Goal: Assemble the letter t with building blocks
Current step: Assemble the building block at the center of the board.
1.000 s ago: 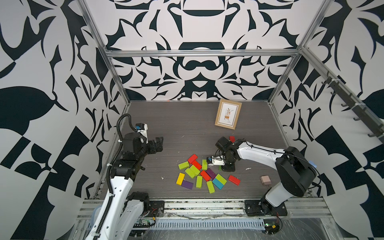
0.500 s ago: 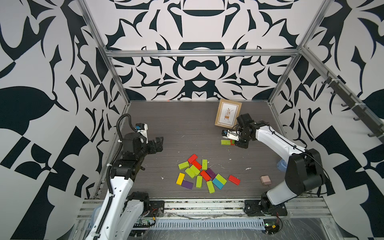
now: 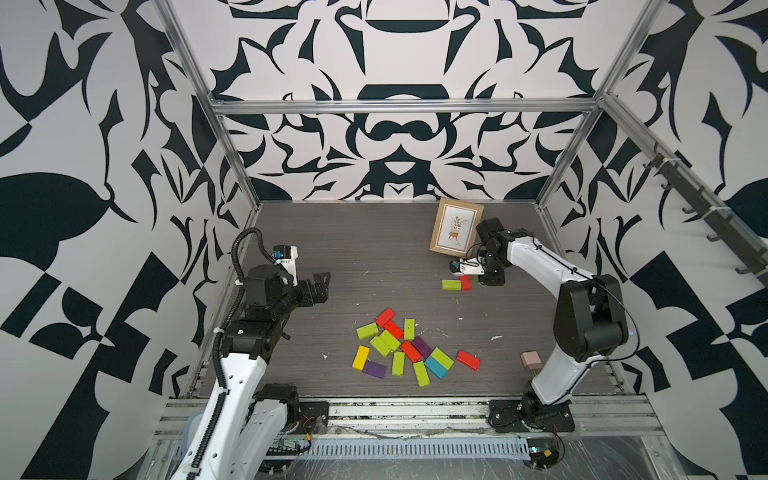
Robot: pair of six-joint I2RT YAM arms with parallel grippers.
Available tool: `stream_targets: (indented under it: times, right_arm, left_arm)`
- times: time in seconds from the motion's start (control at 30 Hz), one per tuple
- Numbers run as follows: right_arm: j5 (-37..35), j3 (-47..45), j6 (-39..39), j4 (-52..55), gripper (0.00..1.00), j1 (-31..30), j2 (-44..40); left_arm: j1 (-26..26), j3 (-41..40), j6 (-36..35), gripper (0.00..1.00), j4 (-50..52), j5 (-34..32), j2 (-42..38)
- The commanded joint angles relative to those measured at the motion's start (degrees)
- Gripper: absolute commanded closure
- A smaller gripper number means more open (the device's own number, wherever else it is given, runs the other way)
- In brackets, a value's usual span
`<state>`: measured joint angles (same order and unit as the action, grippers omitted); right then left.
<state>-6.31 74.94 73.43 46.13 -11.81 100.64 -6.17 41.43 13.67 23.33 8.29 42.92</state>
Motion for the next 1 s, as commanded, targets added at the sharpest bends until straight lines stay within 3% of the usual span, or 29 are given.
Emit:
stream_targets:
  times: [0.0,0.2,0.97]
  right_arm:
    - [0.24,0.12,3.74,-0.18,1.00,0.73,0.15]
    - [5.07,0.28,2.42,-0.70,1.00,1.62,3.40]
    - [4.75,2.65,1.22,1.94,1.00,2.79,12.11]
  left_arm:
    - [-0.07,-0.48,0.09,0.00,-0.58,1.31,-0.19]
    - [-0.13,-1.16,0.71,0.00,-2.32,2.92,0.15]
    - [-0.14,-1.18,0.94,0.00,-2.19,3.07,1.25]
